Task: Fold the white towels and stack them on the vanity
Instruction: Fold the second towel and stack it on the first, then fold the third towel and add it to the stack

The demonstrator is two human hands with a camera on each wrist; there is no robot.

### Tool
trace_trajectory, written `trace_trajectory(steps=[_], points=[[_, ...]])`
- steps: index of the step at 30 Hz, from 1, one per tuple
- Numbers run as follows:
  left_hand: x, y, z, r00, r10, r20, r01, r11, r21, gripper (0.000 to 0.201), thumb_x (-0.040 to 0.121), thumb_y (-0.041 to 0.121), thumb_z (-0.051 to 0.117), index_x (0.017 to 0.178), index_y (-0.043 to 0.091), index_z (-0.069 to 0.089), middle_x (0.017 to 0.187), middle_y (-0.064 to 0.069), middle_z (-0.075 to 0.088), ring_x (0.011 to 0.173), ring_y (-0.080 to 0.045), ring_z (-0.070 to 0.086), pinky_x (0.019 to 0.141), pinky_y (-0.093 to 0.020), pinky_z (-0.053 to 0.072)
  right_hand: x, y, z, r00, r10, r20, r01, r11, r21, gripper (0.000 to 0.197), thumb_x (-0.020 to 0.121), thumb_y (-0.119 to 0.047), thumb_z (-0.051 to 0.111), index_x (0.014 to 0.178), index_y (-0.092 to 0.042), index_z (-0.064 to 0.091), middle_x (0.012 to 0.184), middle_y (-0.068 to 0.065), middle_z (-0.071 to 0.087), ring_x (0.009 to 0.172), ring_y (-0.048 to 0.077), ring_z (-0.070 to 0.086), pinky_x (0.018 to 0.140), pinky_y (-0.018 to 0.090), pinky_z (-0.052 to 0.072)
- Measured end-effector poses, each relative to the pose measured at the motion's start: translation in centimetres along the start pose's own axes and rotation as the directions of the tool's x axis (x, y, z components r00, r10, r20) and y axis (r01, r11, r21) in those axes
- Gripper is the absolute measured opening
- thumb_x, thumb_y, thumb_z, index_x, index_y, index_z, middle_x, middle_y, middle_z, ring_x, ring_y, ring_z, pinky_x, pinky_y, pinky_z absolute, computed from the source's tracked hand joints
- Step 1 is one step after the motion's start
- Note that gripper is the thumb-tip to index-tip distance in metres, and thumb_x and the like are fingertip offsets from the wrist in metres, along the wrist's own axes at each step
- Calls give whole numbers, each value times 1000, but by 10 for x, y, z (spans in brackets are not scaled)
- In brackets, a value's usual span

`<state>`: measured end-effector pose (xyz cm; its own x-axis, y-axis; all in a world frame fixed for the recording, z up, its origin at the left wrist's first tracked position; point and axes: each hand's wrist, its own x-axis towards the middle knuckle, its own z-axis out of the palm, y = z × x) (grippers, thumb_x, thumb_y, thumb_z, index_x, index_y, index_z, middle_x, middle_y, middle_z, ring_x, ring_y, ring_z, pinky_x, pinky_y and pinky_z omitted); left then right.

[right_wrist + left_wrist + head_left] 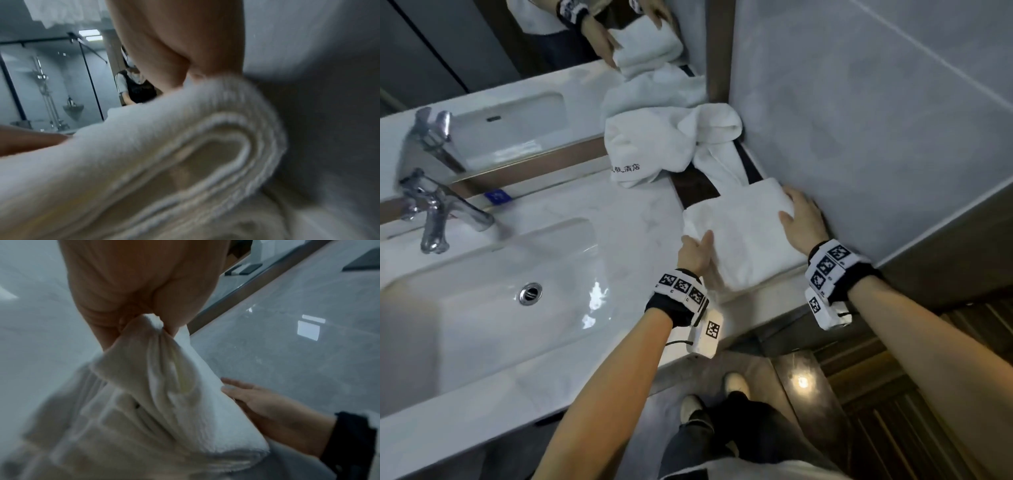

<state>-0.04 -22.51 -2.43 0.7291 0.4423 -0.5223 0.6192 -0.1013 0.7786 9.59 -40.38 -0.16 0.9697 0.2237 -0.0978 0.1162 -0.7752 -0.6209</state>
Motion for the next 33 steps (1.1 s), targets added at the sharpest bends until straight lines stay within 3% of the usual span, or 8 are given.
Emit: trace_trajectory(steps=[2, 4, 7, 10, 13, 28, 31, 33], points=[[-4, -3, 2, 986, 100, -131, -89, 992, 88, 55, 94, 27, 51, 132, -6, 29, 136, -22, 41, 125, -36, 44, 105, -39, 37, -3, 3, 7, 997, -72, 16, 73, 996, -55, 55, 93, -6, 48, 146, -9, 32, 149, 16, 34, 138, 30, 31, 115, 33, 22], [-9, 1, 6, 899, 345, -269, -242, 904, 351, 58, 89, 16, 55, 136, -4, 28, 142, -20, 32, 130, -34, 35, 109, -36, 29, -4, 7, 12, 989, -144, 28, 146, 986, -82, 54, 94, -7, 47, 146, -8, 31, 154, 15, 25, 143, 28, 24, 118, 31, 16], [-8, 6, 19, 767, 638, -66, -451, 609, 653, 66, 92, 23, 47, 147, 2, 17, 157, -15, 13, 146, -30, 11, 120, -40, 10, -7, 8, 27, 976, -205, 66, 215, 942, -257, 56, 98, -18, 43, 150, -15, 22, 160, 10, 8, 148, 30, 7, 120, 38, 10], [2, 0, 35, 806, 573, 151, -458, 441, 771, 66, 99, 44, 26, 151, 10, 0, 160, -10, -8, 148, -27, -13, 120, -44, -7, -5, 9, 38, 972, -211, 104, 235, 891, -389, 58, 100, -30, 35, 152, -21, 11, 161, 5, -3, 148, 29, -1, 119, 47, 11], [14, -15, 40, 853, 500, 150, -406, 455, 792, 68, 98, 49, 23, 151, 15, -4, 160, -8, -13, 146, -30, -16, 120, -44, -9, -4, 15, 48, 972, -181, 152, 229, 881, -415, 58, 101, -36, 27, 152, -25, 3, 161, 0, -7, 149, 24, -4, 119, 48, 10], [35, -16, 39, 845, 520, 126, -419, 496, 761, 65, 98, 48, 24, 151, 19, -1, 160, -2, -9, 147, -23, -16, 121, -39, -9, 10, 18, 54, 968, -189, 164, 241, 880, -409, 59, 100, -39, 26, 152, -26, 0, 161, 0, -8, 149, 23, -5, 118, 47, 9], [33, -5, 34, 862, 490, 133, -395, 483, 781, 61, 98, 47, 23, 151, 21, 7, 161, -1, 0, 149, -23, -4, 120, -46, -4, 13, 10, 46, 967, -157, 200, 222, 907, -359, 60, 99, -37, 34, 152, -24, 9, 162, 1, -3, 149, 25, 0, 119, 46, 11], [38, 12, 23, 856, 510, 80, -375, 508, 776, 55, 99, 45, 25, 148, 22, 20, 159, 1, 16, 146, -23, 13, 118, -52, 2, 21, -4, 37, 972, -128, 196, 188, 926, -328, 57, 95, -32, 44, 147, -17, 27, 159, 9, 15, 145, 28, 15, 117, 44, 16]])
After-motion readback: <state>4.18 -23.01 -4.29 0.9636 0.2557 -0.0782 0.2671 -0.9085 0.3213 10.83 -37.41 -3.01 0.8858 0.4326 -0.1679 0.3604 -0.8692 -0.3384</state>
